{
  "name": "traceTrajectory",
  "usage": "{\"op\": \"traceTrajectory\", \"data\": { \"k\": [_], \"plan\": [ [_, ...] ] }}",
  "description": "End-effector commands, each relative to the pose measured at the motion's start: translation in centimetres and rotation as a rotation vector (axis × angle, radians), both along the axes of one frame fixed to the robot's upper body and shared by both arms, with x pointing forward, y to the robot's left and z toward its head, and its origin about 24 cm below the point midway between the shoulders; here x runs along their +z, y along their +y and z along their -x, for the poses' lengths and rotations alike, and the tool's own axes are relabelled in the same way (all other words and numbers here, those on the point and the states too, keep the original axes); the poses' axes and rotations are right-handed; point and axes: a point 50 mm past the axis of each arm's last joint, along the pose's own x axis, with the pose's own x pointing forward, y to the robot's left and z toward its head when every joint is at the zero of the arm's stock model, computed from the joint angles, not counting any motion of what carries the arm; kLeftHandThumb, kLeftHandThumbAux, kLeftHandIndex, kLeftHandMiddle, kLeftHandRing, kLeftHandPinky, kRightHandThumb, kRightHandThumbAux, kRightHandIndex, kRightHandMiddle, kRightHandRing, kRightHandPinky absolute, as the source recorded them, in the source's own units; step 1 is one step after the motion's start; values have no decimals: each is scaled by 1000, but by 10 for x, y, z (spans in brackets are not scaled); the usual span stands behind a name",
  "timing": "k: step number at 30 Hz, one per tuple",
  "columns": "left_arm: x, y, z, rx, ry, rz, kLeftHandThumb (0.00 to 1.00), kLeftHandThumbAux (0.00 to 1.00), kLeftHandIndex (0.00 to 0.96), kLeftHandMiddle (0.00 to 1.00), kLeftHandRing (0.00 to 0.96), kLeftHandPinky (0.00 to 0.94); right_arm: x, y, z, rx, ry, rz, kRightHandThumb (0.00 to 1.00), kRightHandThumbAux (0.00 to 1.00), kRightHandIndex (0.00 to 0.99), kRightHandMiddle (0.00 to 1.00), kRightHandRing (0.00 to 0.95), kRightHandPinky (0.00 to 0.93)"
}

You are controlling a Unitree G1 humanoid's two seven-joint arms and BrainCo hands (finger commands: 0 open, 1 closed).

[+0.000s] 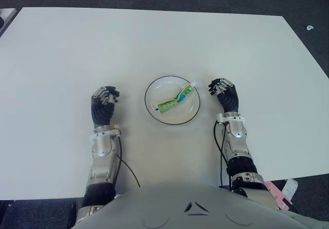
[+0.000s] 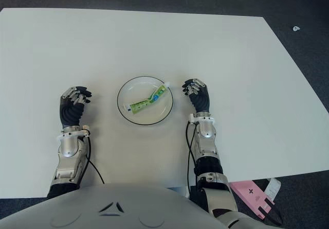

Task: Put the toothpaste on the table into the plate.

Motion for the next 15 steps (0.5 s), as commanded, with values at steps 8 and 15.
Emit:
{"op": "traceTrajectory", "data": {
  "k": [8, 15],
  "plan": [
    [-21, 0, 11, 2, 116, 7, 712, 718, 433, 515, 504, 517, -12, 0, 0, 20, 84, 11, 708, 727, 432, 520, 535, 561],
    [-21, -1, 11, -6, 114, 4, 712, 718, 433, 514, 502, 500, -16, 0, 1, 35, 117, 22, 709, 727, 432, 512, 545, 569]
  ]
}}
